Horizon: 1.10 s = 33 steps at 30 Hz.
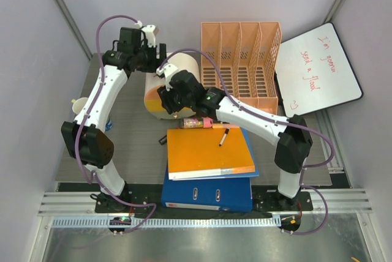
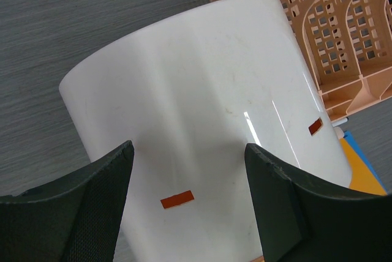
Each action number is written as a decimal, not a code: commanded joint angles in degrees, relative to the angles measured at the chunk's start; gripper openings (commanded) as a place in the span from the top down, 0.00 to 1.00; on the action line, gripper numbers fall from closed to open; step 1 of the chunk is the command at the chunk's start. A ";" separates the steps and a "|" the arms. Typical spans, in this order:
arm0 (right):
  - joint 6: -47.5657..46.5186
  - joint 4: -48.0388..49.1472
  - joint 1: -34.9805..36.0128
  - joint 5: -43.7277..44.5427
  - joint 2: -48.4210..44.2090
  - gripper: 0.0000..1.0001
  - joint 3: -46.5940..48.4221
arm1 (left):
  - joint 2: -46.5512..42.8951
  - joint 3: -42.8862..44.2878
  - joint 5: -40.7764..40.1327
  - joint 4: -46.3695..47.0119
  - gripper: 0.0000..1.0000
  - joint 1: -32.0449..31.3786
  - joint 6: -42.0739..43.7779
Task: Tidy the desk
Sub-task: Close the drawer in the storage box, then open the drawer in the storage box.
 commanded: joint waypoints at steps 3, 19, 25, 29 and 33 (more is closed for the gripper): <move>-2.13 3.18 -1.66 0.04 1.40 0.52 3.85 | -1.53 -1.35 -0.40 -1.14 0.27 -0.11 2.12; 6.57 8.18 5.98 13.72 -8.71 0.57 -15.91 | -1.17 1.72 0.21 -1.41 0.27 -0.11 1.16; 7.18 13.45 6.08 20.06 -6.52 0.56 -16.89 | -1.26 2.08 -0.49 -2.28 0.27 -0.11 1.50; 6.83 18.55 6.16 26.31 -5.81 0.56 -18.55 | -1.44 1.73 -0.49 -2.29 0.27 -0.11 1.68; 6.75 23.39 6.16 28.33 -3.79 0.56 -18.56 | -1.35 1.73 -0.66 -2.37 0.27 -0.11 1.94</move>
